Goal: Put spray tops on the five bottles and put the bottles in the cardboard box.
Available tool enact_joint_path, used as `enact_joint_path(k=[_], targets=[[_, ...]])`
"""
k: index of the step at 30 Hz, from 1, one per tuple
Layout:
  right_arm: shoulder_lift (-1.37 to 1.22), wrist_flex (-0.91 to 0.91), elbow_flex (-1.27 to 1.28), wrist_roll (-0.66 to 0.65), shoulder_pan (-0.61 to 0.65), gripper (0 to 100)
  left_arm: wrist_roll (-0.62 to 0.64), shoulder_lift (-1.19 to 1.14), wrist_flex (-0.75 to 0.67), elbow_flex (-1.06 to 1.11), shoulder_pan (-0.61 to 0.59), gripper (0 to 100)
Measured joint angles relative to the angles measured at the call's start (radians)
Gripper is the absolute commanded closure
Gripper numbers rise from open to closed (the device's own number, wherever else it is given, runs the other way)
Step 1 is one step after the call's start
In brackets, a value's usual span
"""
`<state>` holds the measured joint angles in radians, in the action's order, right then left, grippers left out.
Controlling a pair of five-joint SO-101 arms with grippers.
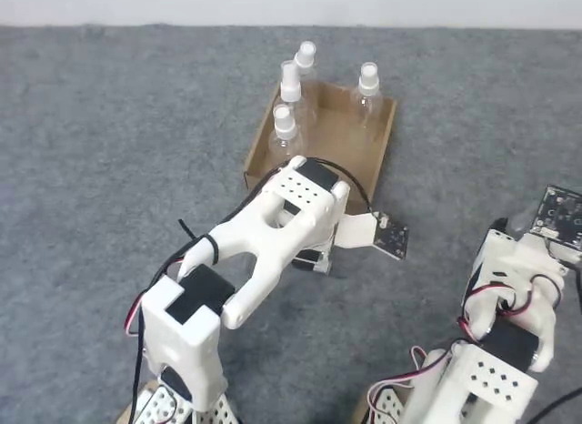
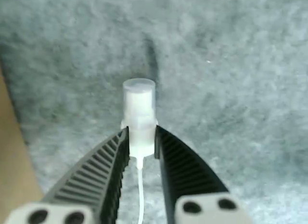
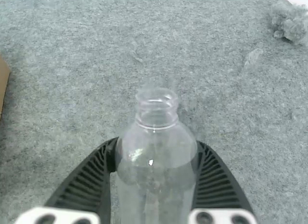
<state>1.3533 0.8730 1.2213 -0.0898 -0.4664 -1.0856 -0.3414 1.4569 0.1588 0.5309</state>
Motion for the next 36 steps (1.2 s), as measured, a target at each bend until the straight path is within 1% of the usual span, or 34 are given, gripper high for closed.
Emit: enact_joint_path(k=[6,10,12,16,19,23,26,28,34,36], targets=[[0.0,0.0,0.0,0.0,0.0,93.6,0.034,0.0,0.063,-0.003,0.0,94],[0.0,0.0,0.0,0.0,0.0,93.6,0.049,0.002,0.071,-0.003,0.0,85],[0.0,0.0,0.0,0.0,0.0,93.6,0.077,0.002,0.046,-0.003,-0.005,82],[0.0,0.0,0.0,0.0,0.002,93.6,0.123,0.0,-0.015,-0.002,-0.029,82],[0.0,0.0,0.0,0.0,0.015,93.6,0.127,0.0,-0.035,-0.002,-0.049,82],[0.0,0.0,0.0,0.0,0.017,93.6,0.11,0.0,-0.061,0.02,-0.046,82],[0.0,0.0,0.0,0.0,0.023,93.6,0.107,0.0,-0.129,0.078,-0.046,82],[0.0,0.0,0.0,0.0,0.023,93.6,0.107,-0.002,-0.16,0.097,-0.046,84],[0.0,0.0,0.0,0.0,0.023,93.6,0.107,-0.002,-0.169,0.098,-0.046,98],[0.0,0.0,0.0,0.0,0.023,93.6,0.107,-0.002,-0.166,0.1,-0.044,99]])
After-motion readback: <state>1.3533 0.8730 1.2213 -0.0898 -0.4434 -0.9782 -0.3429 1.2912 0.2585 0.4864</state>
